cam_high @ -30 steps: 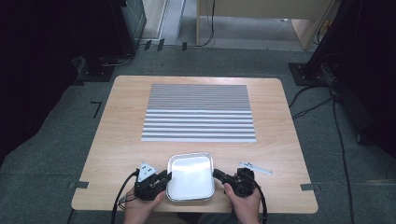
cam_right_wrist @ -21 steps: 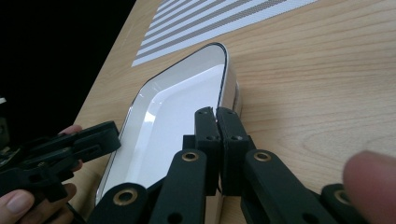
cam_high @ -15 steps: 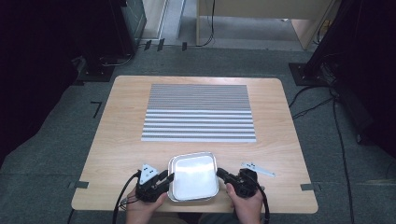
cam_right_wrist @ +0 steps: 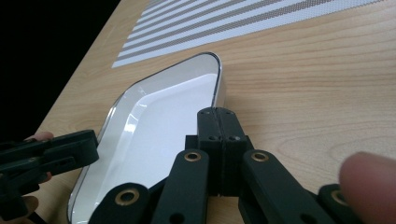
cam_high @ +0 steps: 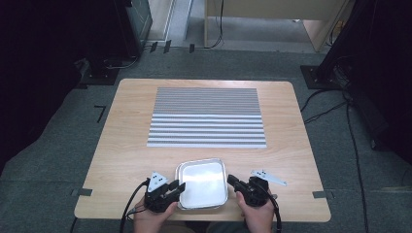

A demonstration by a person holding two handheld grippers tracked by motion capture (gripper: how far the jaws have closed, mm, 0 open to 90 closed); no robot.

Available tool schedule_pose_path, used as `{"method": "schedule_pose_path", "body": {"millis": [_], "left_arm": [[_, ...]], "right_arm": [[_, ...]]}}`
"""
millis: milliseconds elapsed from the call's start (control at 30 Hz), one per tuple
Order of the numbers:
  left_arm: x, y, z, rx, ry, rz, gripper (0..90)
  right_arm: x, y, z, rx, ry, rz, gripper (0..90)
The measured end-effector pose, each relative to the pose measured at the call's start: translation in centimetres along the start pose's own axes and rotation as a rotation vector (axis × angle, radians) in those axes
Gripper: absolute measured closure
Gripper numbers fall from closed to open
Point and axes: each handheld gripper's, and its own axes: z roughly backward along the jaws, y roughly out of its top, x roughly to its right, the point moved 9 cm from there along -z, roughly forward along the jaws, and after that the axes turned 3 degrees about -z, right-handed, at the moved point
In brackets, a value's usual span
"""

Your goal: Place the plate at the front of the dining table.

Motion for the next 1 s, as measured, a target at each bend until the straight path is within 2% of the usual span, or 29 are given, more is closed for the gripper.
{"method": "schedule_pose_path", "body": {"millis": [133, 333, 700, 1000], "left_arm": [[0.0, 0.0, 0.0, 0.001, -0.003, 0.004, 69.5], [0.1, 0.0, -0.1, 0.004, 0.0, -0.002, 69.4], [0.5, -0.4, -0.6, -0.011, -0.011, -0.02, 68.3], [0.6, -0.5, -1.0, -0.013, -0.007, -0.01, 67.7]], "right_arm": [[-0.3, -0.2, -0.1, -0.011, 0.025, 0.011, 86.5], [-0.2, -0.8, -0.6, -0.039, -0.004, 0.034, 84.8], [-0.2, -0.6, -0.5, -0.011, -0.078, 0.084, 84.6], [-0.1, -0.7, -0.3, -0.008, -0.105, 0.116, 82.8]]}}
